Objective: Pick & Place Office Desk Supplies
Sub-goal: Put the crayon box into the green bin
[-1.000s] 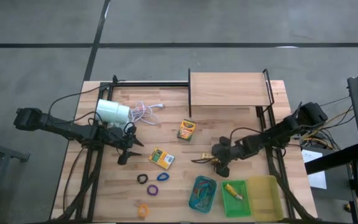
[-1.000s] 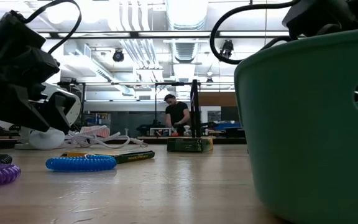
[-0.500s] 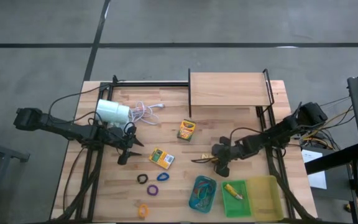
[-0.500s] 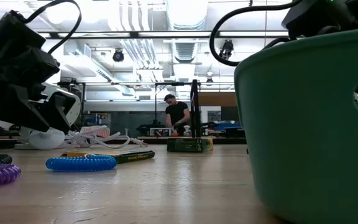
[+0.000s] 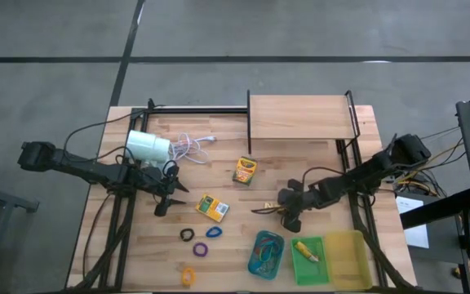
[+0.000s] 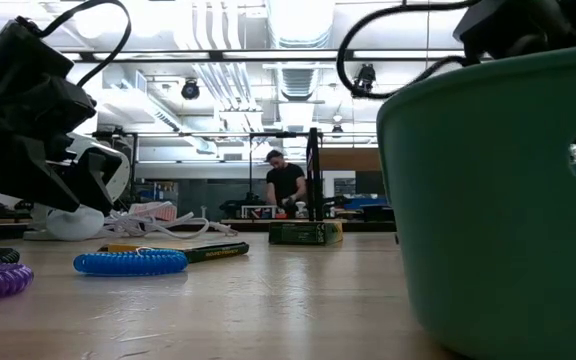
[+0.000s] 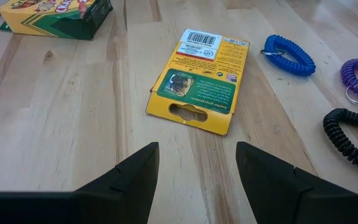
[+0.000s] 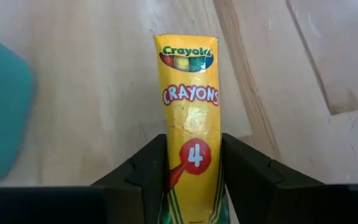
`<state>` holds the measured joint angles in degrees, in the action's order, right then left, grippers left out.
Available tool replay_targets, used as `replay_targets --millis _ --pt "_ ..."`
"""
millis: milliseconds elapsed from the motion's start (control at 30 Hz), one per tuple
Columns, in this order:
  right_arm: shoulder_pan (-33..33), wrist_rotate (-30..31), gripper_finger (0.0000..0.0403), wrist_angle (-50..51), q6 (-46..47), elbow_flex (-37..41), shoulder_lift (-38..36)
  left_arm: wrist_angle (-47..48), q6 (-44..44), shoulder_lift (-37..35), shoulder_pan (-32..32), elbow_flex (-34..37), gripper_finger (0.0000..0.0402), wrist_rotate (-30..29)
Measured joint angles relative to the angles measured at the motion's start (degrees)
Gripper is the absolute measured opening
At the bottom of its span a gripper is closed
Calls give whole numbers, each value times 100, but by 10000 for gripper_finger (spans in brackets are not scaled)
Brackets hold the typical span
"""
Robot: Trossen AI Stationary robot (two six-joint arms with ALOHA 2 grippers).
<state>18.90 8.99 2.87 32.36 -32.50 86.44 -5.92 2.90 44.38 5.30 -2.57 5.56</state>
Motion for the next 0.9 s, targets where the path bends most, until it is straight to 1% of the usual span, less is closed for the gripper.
replay_targets --millis 133,300,367,500,567,633,733,900 --pt "0 2 145 78 0 -95 -286 -1 0 0 0 0 216 0" --pt "0 32 132 758 142 -307 -941 0 0 0 0 0 216 -1" --pt "0 101 127 1037 603 -414 -1242 3 0 0 0 2 216 0" --pt "32 148 120 1697 2032 -730 -1773 19 0 0 0 0 216 0" --pt "148 158 118 2070 2339 -900 -1939 23 0 0 0 0 216 -1" --pt "325 162 118 2393 2565 -1063 -2026 20 0 0 0 0 216 -1" --pt "641 204 118 2556 2988 -1288 -2025 21 0 0 0 0 216 0" --pt "1317 759 118 2977 3732 -1738 -1660 21 0 0 0 0 216 -1"
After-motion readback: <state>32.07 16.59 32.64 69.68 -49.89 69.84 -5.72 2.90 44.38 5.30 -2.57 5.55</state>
